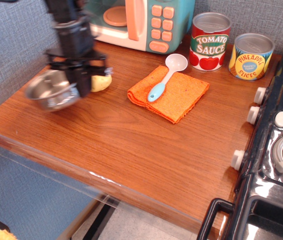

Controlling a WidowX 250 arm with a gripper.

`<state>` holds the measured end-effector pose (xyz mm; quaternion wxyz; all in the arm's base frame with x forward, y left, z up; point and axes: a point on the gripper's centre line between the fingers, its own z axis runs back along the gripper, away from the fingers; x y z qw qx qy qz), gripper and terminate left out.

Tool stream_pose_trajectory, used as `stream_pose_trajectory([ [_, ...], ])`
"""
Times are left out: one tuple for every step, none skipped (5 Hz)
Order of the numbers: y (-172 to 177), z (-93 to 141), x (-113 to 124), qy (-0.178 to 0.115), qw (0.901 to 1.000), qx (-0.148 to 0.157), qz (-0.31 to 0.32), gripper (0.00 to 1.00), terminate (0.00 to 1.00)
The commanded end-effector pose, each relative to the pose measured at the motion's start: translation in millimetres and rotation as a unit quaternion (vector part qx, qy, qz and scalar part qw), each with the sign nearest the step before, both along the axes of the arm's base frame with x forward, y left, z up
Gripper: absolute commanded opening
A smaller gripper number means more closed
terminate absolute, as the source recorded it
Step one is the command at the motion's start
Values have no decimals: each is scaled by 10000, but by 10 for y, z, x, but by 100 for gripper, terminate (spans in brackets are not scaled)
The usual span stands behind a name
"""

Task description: Move the pot to the bottom left corner of the table.

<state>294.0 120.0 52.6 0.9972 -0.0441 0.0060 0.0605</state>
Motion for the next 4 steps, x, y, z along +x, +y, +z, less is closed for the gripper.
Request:
stream_pose_trajectory([
  [346, 78, -257, -93, 9995, 248, 163, 0, 0],
  [355, -6, -315, 13, 9993, 338, 151, 0, 0],
  [349, -151, -303, 216, 9983, 506, 207, 0, 0],
  [332, -229, -283, 310, 9978, 483, 327, 100, 0],
])
